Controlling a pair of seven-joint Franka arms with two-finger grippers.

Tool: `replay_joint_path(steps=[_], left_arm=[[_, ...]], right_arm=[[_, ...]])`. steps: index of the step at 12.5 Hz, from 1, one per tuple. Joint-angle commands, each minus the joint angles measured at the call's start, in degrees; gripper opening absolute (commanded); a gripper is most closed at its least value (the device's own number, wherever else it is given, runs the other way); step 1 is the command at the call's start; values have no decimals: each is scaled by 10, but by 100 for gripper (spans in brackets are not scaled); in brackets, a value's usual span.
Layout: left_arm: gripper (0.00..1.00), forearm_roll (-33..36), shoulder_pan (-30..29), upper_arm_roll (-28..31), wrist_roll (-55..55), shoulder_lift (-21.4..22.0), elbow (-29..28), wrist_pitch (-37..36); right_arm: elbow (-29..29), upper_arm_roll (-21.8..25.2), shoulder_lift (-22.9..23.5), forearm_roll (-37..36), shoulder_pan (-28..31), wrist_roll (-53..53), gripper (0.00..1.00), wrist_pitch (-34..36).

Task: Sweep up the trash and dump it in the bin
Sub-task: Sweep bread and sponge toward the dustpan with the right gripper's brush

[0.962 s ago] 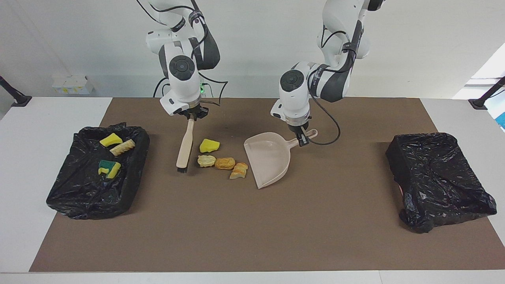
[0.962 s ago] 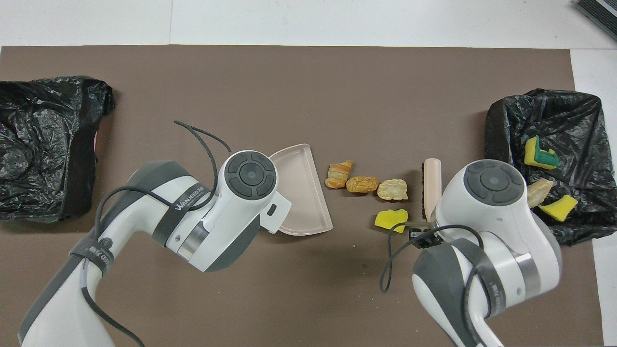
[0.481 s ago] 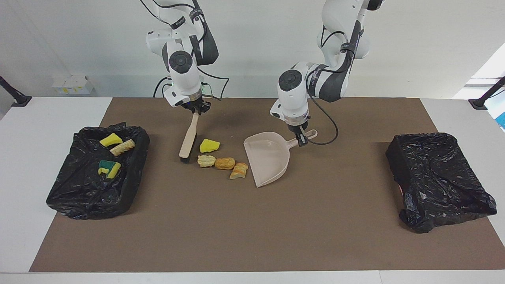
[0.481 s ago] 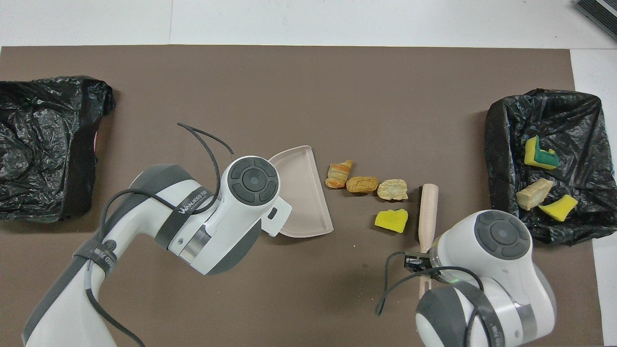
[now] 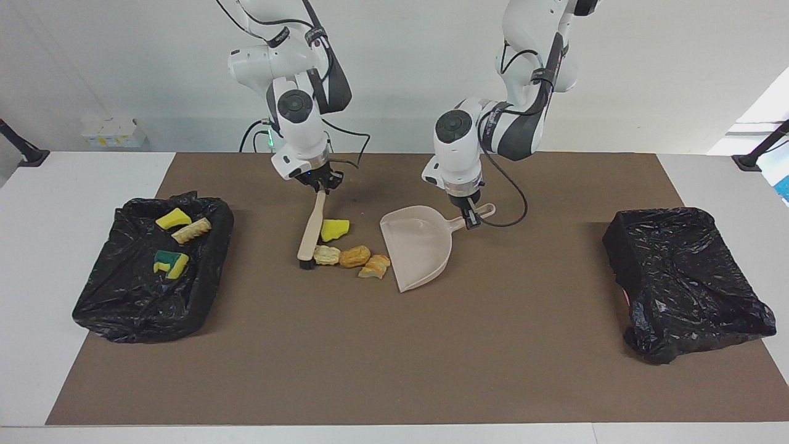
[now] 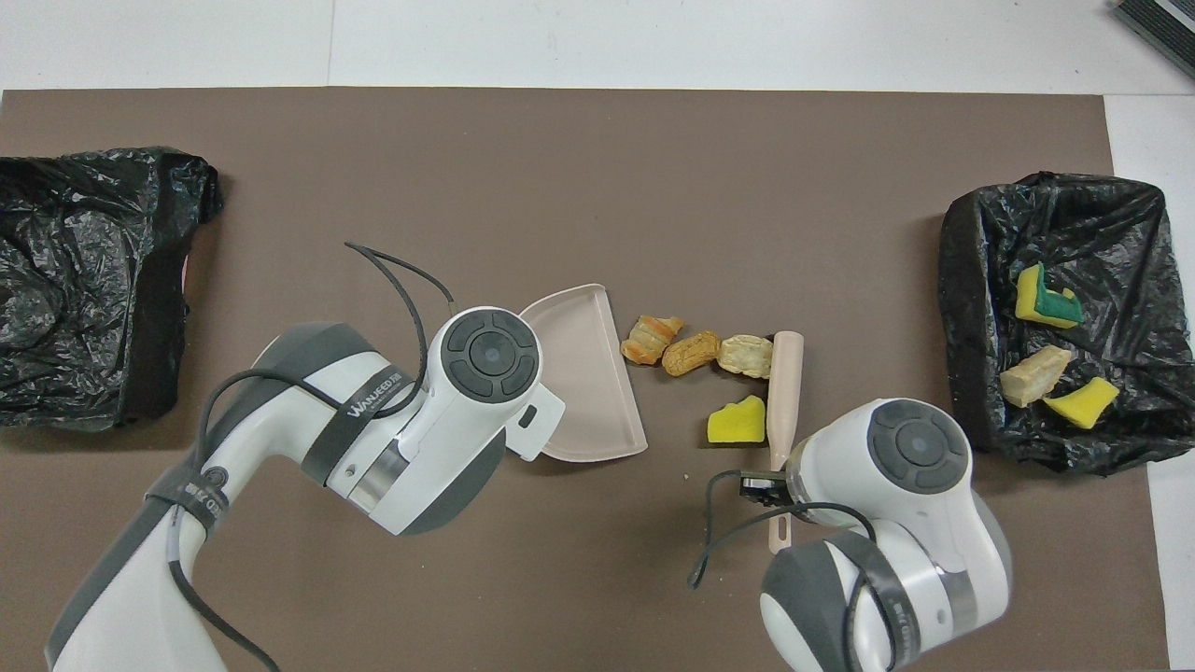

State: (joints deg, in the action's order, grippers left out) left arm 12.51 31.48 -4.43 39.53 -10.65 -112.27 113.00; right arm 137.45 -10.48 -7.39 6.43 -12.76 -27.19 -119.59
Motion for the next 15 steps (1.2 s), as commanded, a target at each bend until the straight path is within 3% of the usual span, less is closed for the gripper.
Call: replay_joint_path(steps=[1,3,9,13,15], left_arm=[[0,9,10,5,7,20,-28,18],[0,9,10,5,7,20,-28,18],[0,8,9,4,7,20,-30,20],[0,8,6,4,9,20,-30,25],[0,8,4,5,27,19,-31,38]], right_arm=[[-64,-2,61,14,-38,-2,0,4],[-88,-2,83,35,-78,0,0,1],[-118,-2,90,161,-148,-3,0,-27],[-119,5,63,145,-137,18,0,51],[-119,5,41,118,-96,35,0,99]])
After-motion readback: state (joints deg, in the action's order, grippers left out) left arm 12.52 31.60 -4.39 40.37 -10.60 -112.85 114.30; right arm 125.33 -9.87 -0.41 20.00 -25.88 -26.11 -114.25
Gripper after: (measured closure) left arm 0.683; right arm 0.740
